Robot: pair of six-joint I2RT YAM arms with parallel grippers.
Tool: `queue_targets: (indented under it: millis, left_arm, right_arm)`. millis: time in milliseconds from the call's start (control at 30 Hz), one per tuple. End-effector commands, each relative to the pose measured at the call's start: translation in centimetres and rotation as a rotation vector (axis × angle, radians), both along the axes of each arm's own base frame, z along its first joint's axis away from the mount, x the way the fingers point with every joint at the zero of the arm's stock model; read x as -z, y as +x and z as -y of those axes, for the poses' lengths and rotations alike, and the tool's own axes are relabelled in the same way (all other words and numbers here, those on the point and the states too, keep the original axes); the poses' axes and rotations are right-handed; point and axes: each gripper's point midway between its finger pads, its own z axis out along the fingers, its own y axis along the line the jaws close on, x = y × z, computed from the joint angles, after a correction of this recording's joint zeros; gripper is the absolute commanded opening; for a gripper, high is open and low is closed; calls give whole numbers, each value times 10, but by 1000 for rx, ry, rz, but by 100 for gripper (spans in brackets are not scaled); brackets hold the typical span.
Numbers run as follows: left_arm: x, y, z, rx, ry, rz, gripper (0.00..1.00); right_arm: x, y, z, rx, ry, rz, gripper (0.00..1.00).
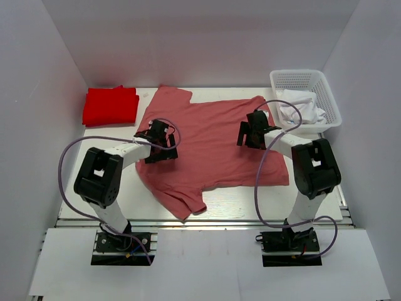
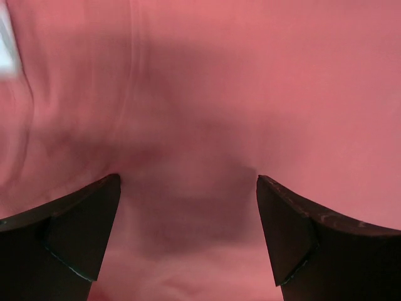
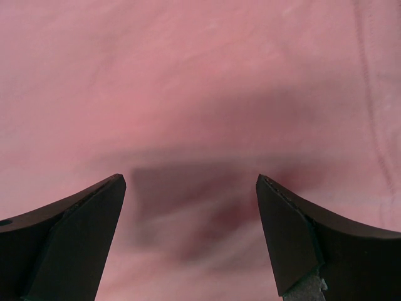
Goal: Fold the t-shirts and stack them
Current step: Grap the side of the flattened tshirt closest away from the robot with both arms
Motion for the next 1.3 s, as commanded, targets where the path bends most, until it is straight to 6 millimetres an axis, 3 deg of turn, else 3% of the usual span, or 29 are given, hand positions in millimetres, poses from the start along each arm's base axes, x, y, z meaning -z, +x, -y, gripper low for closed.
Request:
queue_targets:
  millis: [0,200,233,333,367,400,433,567,600,633,667,733,767,833,867,967,1000,1033,1067,1133,1167,1233,1267]
  left_arm:
    - [-16,43,1,16,-37,82,100]
    - [13,84,-20,67,12,32,100]
    - [26,90,-21,92,17,23,100]
    - [25,123,-24,164,16,88,100]
    - [25,138,-11,211,-25,89,100]
    - [24,146,-11,233,-43,90,100]
    - [9,162,-1,283,-68,130,100]
    - [-2,174,10,331,-104,152,100]
    - [-9,173,10,331,-105,158,100]
    - [-23,171,10,332,-106,181,100]
    - [-30,167,9,332,-106,191,100]
    - [-40,157,5,326,-97,199,100]
    - [-63,156,3,314,-96,241,100]
    - [-74,145,2,298,-84,250,100]
    - [-97,139,6,295,-99,285,100]
    - [-106,112,11,270,-173,259,100]
    - [-97,96,11,264,-196,232,100]
    - [-115,86,9,255,-209,267,100]
    - [-103,68,7,218,-232,232,100]
    - [-99,46,-3,143,-229,198,100]
    - [-108,35,-8,114,-231,209,100]
    - [-86,1,-18,39,-223,111,100]
    - [-89,-10,-23,18,-220,110,100]
  right_arm:
    - [3,12,25,102,-71,-27,90]
    - [29,25,38,125,-26,-127,90]
    - [32,25,41,129,-20,-139,90]
    - [38,34,40,85,-4,-155,90]
    - [36,40,37,74,-2,-144,90]
    - [34,47,37,61,-3,-135,90]
    - [34,49,36,36,-14,-133,90]
    - [14,71,25,-58,-14,-69,90]
    - [0,75,22,-90,-14,-37,90]
    - [-2,73,18,-109,-9,-30,90]
    - [-12,80,14,-143,-1,15,90]
    - [-28,73,14,-154,12,58,90]
    - [-32,72,12,-172,9,72,90]
    - [-54,71,12,-181,18,142,90]
    - [-67,71,8,-194,30,176,90]
    - [-81,64,7,-201,42,209,90]
    - [-83,63,7,-202,44,211,90]
    - [-91,60,10,-192,46,230,90]
    - [-93,58,8,-186,61,232,90]
    - [-105,57,5,-186,90,269,90]
    - [-103,51,3,-192,102,268,90]
    - [-107,47,0,-188,141,286,90]
    - [-110,45,-1,-185,151,292,90]
